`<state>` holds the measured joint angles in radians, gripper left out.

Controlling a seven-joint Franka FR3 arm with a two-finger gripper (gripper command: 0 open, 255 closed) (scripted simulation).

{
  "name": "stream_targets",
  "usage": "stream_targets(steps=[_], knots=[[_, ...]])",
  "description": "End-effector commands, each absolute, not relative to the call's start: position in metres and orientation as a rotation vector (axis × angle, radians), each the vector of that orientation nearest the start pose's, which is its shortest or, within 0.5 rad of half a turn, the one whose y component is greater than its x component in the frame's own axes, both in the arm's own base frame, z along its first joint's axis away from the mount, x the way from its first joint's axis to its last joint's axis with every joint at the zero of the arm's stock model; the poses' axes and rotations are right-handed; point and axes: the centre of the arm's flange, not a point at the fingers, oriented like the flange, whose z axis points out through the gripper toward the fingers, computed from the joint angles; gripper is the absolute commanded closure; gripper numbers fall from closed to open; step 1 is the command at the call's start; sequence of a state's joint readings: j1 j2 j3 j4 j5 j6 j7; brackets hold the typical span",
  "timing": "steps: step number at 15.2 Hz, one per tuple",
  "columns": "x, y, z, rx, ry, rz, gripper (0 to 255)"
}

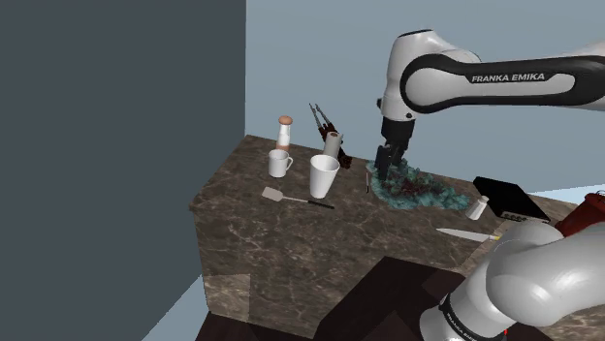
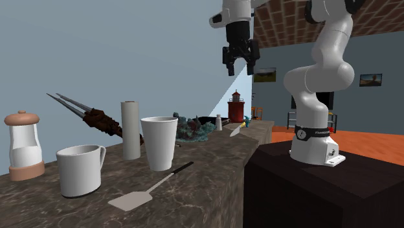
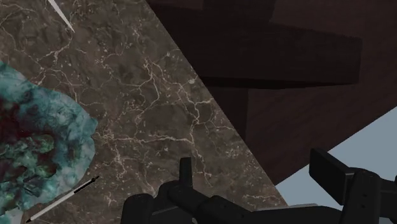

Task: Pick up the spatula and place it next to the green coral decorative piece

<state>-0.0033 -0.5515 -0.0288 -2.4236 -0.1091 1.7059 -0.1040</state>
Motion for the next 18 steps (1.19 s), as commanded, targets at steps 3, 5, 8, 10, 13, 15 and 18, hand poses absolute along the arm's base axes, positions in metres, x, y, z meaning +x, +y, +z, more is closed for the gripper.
stream_targets(steps=[3,5,8,10,13,15,18], knots=[[0.398,-0.028,0.454,-3.192,-0.287,0.249,0],[0.416,-0.030,0.437,-3.182,-0.347,0.237,0],[0.444,-0.030,0.411,-3.166,-0.438,0.219,0],[0.462,-0.029,0.393,-3.154,-0.497,0.207,0],[0.490,-0.027,0.368,-3.134,-0.586,0.189,0],[0.508,-0.024,0.351,-3.119,-0.645,0.177,0],[0.536,-0.018,0.325,-3.094,-0.732,0.158,0]])
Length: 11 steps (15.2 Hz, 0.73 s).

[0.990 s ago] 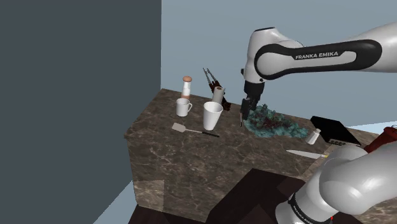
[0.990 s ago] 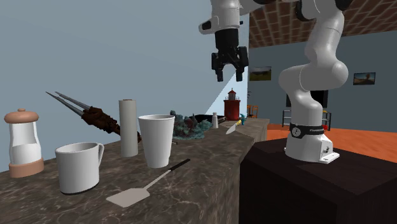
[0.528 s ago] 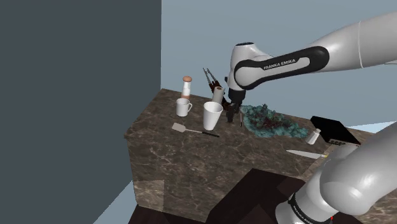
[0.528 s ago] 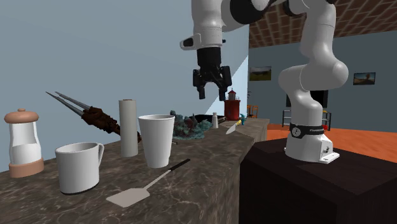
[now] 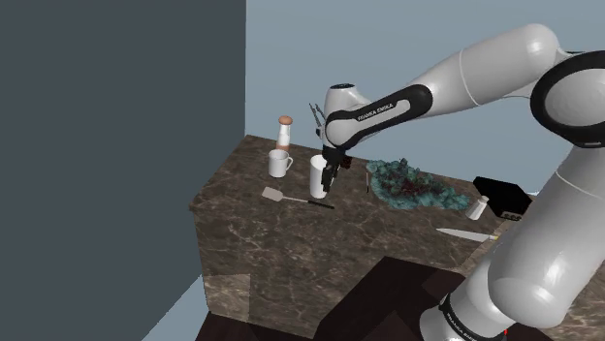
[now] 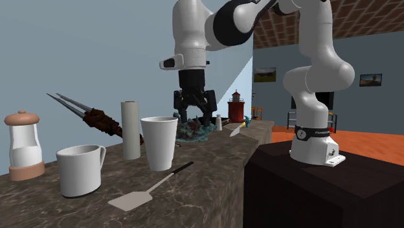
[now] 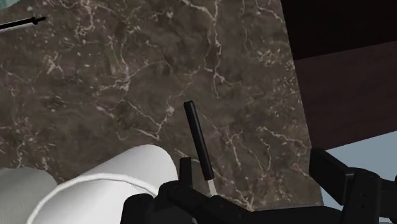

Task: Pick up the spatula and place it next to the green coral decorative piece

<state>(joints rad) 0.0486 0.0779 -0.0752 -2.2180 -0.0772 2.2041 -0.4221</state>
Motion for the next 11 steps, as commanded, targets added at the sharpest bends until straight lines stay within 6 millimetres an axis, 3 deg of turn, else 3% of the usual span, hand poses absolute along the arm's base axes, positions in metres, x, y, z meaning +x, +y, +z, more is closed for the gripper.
stream_targets(steps=[1,9,11], knots=[[0.545,-0.016,0.317,-3.085,-0.761,0.152,0],[0.618,0.010,0.251,-3.004,-0.988,0.103,0],[0.623,0.013,0.241,-2.997,-1.006,0.099,0]])
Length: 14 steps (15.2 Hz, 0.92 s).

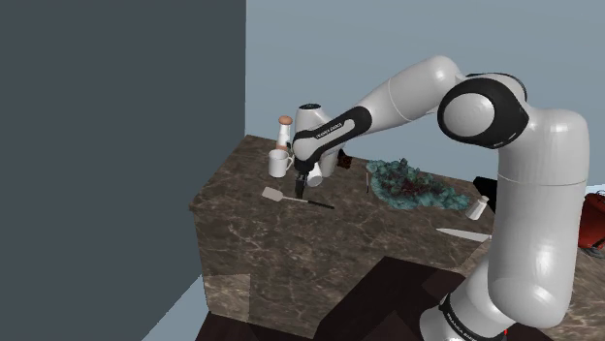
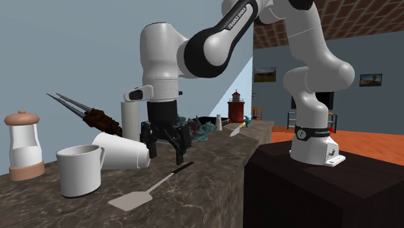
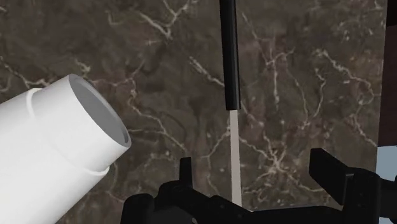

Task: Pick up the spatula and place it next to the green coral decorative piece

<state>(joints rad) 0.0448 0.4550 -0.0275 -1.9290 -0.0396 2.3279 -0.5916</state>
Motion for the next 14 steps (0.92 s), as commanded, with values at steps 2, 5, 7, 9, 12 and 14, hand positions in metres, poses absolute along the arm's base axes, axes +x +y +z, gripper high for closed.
stream_targets(steps=[2,5,7,9,12,14], knots=[[0.623,0.012,0.230,-2.997,-1.006,0.099,0],[0.622,0.011,0.214,-2.997,-1.006,0.099,0],[0.621,0.011,0.206,-2.997,-1.006,0.099,0],[0.621,0.011,0.206,-2.997,-1.006,0.099,0],[0.621,0.011,0.206,-2.997,-1.006,0.099,0],[0.621,0.011,0.206,-2.997,-1.006,0.099,0]])
